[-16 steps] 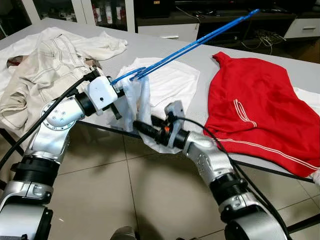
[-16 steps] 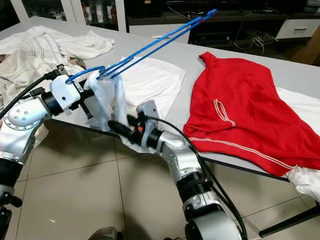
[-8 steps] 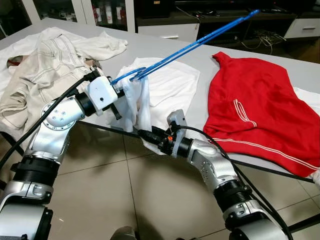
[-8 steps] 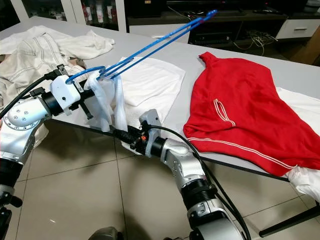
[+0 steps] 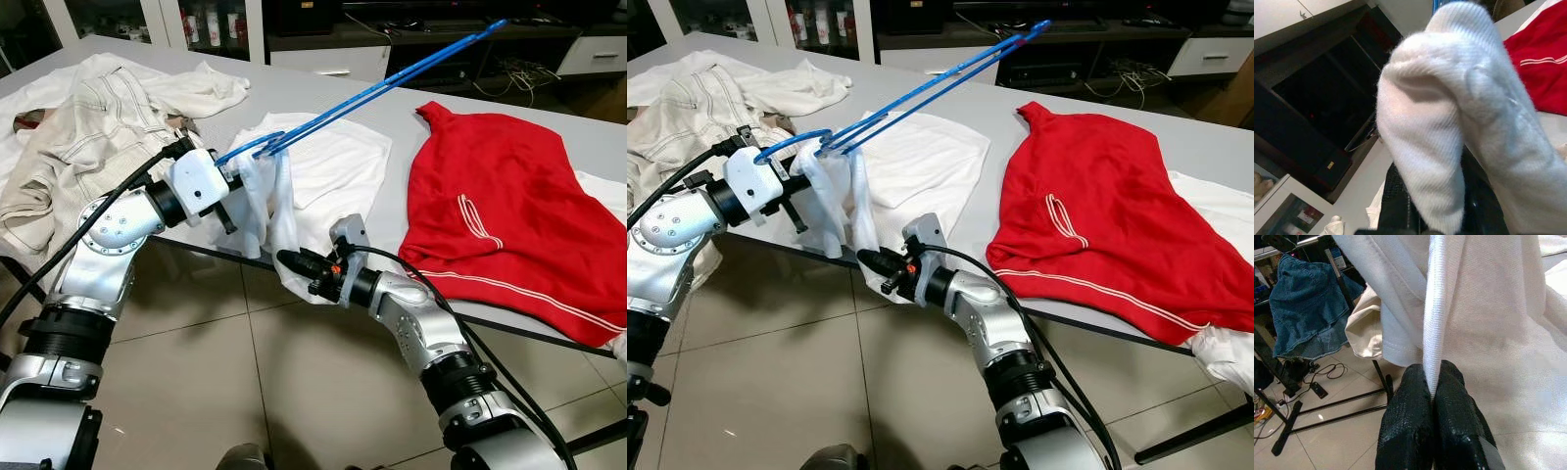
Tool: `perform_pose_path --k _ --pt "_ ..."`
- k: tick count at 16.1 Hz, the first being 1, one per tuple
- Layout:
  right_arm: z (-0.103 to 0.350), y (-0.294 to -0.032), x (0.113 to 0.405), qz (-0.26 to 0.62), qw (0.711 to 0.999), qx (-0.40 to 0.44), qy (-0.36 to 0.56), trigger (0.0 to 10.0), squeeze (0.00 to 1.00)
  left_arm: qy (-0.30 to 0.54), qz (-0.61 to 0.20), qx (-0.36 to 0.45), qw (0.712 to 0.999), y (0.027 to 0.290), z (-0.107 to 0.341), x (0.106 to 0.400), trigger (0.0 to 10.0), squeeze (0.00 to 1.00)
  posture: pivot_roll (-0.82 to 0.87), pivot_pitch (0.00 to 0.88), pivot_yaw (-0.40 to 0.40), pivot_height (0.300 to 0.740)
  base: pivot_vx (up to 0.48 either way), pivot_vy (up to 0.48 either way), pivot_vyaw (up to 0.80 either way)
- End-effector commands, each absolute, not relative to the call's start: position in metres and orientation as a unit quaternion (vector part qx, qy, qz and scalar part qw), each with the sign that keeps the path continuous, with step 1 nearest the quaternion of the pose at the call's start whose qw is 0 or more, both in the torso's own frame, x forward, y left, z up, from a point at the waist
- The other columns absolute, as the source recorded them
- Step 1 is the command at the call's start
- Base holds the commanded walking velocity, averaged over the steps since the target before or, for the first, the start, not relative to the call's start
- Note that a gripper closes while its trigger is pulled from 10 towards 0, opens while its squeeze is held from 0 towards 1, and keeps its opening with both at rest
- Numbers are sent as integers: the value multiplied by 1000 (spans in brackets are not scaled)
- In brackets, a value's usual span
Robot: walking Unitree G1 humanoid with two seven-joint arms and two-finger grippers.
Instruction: Hang hanger
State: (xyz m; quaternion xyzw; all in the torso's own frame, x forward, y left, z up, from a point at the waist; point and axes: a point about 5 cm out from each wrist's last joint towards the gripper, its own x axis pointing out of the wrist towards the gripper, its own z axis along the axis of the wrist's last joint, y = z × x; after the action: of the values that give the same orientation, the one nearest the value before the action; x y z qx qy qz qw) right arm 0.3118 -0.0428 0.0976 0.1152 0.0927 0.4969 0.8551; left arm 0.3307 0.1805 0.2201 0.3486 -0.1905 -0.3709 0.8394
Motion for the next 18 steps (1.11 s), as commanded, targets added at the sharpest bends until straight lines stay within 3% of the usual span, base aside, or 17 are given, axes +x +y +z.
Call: perform_pose_path --k 1,5,11,18 --pt "102 -51 317 479 866 116 82 0 0 -200 -357 355 840 186 229 332 0 0 140 24 -39 740 0 0 0" --pt "133 -77 333 432 893 124 27 0 0 -188 -336 367 847 201 228 331 0 0 142 23 -42 740 0 0 0" --pt "197 -121 369 284 950 115 -64 0 0 -189 -316 376 851 211 232 331 0 0 139 14 -44 740 0 0 0" --pt "234 -142 388 218 955 179 -88 0 0 -174 -320 397 843 222 227 323 0 0 155 10 -53 740 0 0 0"
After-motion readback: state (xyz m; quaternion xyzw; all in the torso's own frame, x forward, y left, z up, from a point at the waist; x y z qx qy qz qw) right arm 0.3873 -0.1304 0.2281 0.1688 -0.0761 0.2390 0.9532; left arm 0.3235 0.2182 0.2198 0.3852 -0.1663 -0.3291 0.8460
